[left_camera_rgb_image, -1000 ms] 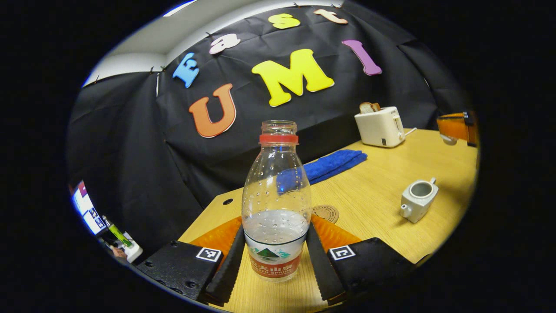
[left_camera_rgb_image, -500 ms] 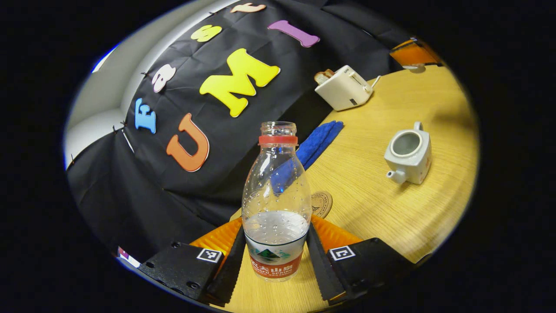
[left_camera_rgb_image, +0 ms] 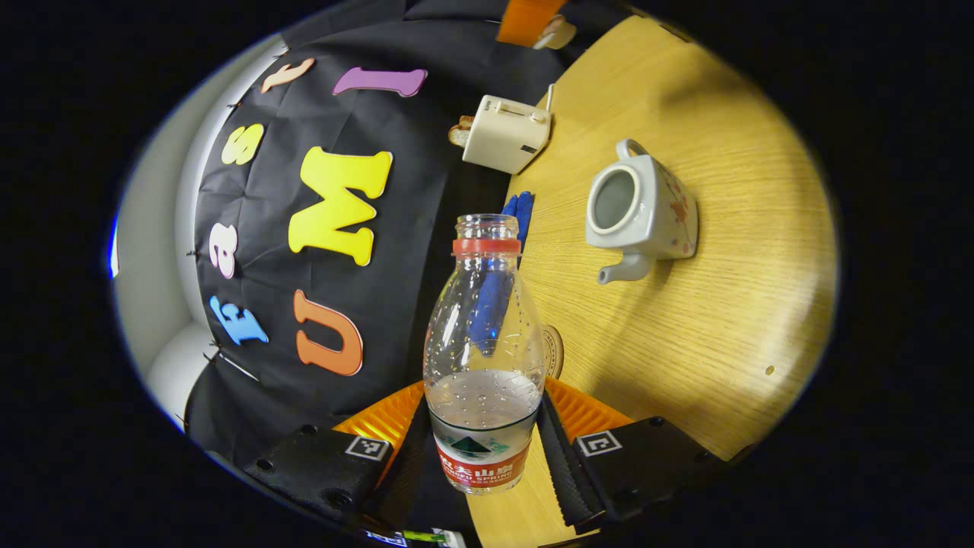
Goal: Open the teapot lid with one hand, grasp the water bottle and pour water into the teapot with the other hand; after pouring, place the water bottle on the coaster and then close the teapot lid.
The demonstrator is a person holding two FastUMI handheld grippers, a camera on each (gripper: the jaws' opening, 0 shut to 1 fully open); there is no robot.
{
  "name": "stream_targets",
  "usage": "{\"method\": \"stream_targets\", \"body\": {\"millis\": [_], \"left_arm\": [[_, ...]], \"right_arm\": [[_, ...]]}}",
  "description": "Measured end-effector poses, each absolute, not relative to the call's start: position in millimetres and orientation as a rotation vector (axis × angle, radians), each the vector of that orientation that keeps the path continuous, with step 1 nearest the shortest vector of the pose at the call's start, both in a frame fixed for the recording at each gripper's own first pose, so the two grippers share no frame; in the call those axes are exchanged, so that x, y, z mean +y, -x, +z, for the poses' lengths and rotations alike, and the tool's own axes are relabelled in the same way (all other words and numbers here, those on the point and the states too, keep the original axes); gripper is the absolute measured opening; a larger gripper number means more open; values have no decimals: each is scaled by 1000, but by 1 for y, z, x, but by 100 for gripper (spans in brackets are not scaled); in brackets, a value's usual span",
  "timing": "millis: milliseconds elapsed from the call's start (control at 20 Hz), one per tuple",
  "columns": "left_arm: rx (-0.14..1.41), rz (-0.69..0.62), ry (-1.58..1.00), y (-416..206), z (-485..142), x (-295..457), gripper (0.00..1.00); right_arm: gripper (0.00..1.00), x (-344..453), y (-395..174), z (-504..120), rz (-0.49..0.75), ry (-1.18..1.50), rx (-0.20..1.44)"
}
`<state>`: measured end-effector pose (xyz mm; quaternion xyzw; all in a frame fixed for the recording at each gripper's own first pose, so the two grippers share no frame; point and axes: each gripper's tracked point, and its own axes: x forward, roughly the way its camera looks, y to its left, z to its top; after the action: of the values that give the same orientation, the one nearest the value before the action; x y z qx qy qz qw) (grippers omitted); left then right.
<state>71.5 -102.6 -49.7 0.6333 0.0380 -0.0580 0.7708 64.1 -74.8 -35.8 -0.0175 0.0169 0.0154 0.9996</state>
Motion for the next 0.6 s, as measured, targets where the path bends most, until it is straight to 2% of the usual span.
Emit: {"method": "stream_targets", "body": {"millis": [600], "left_arm": [[58,-128,-1713,-66,-44,-127,74]], "right_arm": [[0,-89,-61,-37,25,6,27]]}}
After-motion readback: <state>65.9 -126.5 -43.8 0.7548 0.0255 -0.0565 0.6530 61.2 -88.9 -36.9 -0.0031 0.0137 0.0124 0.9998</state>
